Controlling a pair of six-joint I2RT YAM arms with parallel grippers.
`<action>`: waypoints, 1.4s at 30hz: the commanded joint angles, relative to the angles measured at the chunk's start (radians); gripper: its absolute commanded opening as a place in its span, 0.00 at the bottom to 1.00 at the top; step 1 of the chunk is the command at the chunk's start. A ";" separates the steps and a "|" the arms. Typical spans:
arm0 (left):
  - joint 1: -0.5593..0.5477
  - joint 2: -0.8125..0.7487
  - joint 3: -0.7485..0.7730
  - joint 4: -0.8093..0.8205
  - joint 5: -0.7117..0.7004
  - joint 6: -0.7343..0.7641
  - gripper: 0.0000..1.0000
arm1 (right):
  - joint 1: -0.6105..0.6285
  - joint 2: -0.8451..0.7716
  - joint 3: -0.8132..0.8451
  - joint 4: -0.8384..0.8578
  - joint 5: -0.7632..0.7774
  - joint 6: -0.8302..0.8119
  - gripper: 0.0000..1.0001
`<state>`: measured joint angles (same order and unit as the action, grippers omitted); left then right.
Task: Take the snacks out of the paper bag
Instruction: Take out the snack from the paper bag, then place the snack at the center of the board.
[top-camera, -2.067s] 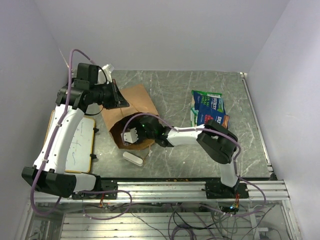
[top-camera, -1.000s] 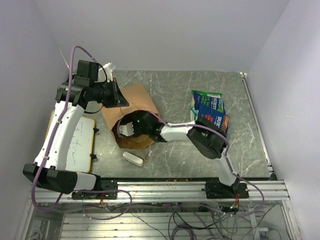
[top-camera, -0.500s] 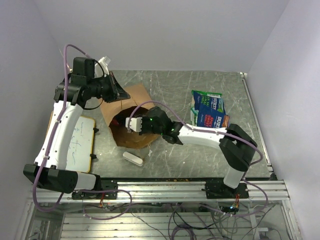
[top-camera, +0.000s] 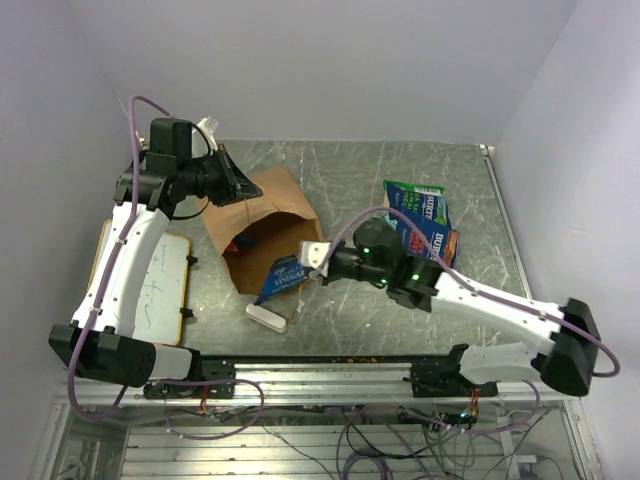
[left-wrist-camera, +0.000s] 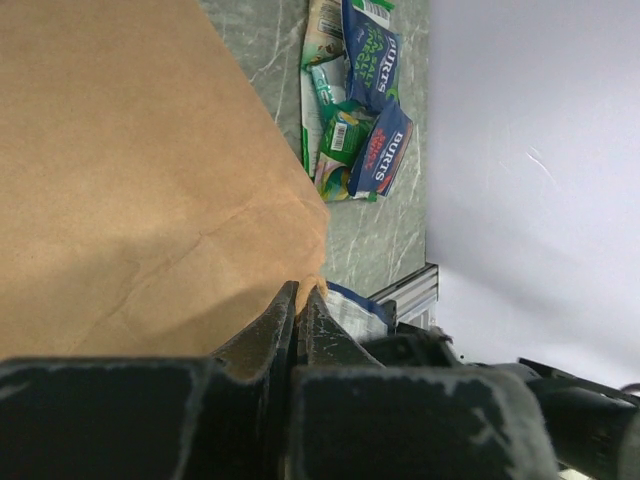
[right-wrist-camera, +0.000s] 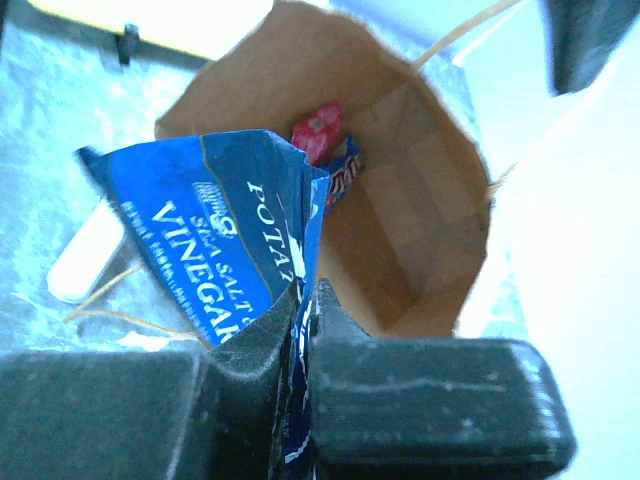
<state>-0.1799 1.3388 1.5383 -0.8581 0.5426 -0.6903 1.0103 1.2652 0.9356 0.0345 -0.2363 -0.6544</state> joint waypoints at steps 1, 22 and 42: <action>0.010 -0.028 -0.018 0.047 -0.016 -0.010 0.07 | 0.006 -0.129 0.030 -0.093 -0.037 0.071 0.00; 0.011 0.022 -0.028 0.070 -0.022 0.015 0.07 | -0.075 -0.159 0.380 -0.431 0.867 0.331 0.00; 0.013 0.044 -0.047 0.108 0.026 -0.004 0.07 | -0.612 0.072 0.604 -0.837 0.695 0.727 0.00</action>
<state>-0.1791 1.3731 1.5005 -0.8024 0.5304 -0.6891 0.4438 1.3094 1.4857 -0.7586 0.5026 -0.0231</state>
